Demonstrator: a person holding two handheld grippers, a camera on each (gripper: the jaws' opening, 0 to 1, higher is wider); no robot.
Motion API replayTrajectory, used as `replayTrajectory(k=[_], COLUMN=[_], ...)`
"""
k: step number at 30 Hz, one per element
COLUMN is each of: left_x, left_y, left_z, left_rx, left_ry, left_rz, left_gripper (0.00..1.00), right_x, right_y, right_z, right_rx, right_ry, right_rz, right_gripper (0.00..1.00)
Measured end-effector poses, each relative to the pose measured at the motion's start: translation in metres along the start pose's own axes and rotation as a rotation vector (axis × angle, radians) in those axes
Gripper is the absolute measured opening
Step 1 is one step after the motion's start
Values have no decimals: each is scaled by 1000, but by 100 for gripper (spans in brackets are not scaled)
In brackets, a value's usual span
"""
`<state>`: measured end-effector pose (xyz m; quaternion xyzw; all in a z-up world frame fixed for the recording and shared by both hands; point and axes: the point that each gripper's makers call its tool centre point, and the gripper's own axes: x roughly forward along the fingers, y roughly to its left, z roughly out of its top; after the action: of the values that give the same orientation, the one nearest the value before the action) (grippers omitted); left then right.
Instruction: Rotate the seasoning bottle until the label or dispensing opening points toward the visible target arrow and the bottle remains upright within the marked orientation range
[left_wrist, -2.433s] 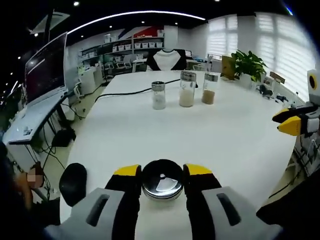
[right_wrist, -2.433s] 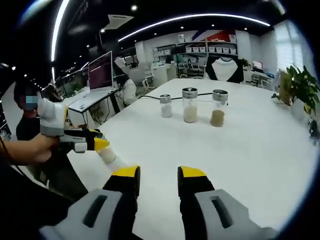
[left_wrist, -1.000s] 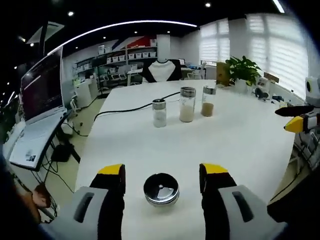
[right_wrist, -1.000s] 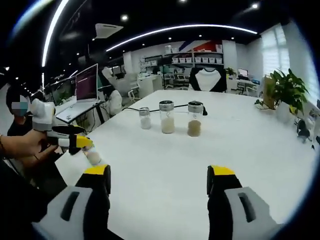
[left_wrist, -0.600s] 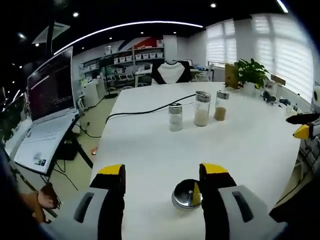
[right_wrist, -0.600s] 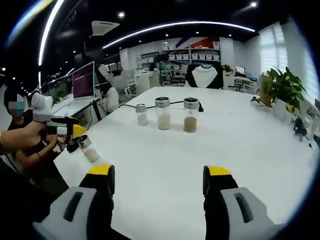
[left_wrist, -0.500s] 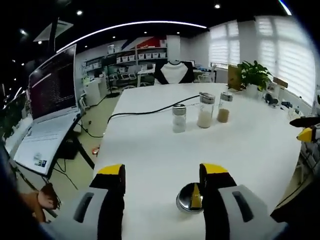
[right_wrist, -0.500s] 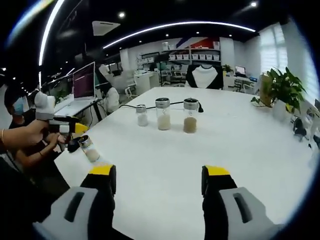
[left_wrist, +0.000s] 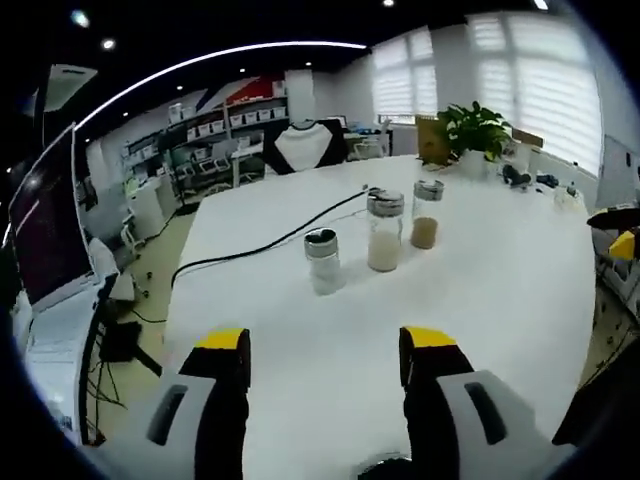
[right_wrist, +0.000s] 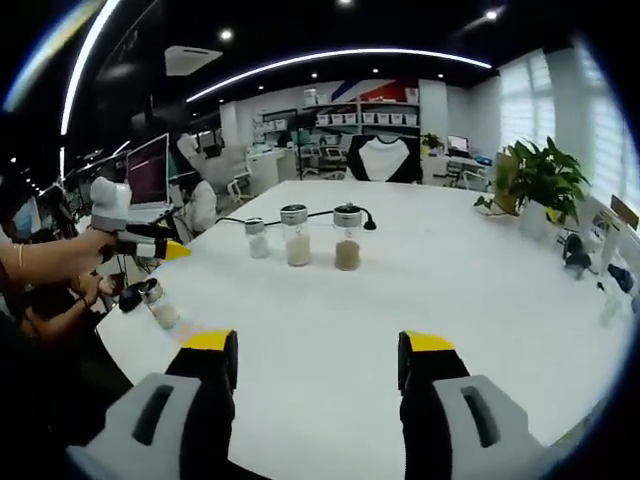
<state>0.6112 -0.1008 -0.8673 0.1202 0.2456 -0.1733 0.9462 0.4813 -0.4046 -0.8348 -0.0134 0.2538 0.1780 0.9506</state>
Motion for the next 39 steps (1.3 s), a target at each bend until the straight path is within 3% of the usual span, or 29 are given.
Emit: replayTrajectory(k=[4,10,14,17,21,27,35,39], left_x=[18,47,64,76,91,110,133,147], left_y=[-7,-4,0,4,9,5,7,16], left_z=[16,29,38,41,44,49,47,49], left_rx=[-13,2,23,17,-26,-10,12,-7], left_ry=[-27,-14,-10,-5,7,5,22,-3], left_rz=[-36,-57,-67,-69,-64,-93,-108,-102], left_gripper=[64,67,67,69,85,89,80,62], right_x=[-3,-10,-15,-15,-14,-12,-14,-15], right_y=[-5,-19,-27,-21,-19,-24,-36,-40], right_z=[-2,3,5,-3,-11,-16,-24,-26], right_rx=[27,59,75,111,125,146,204,203], right_ry=[1,-32,-51,-22,-5,22,53,54], right_rz=[-26,-77,-114,-82,-90,-110,-151,-172], right_gripper=[68,86,88,88,85,80,78,76])
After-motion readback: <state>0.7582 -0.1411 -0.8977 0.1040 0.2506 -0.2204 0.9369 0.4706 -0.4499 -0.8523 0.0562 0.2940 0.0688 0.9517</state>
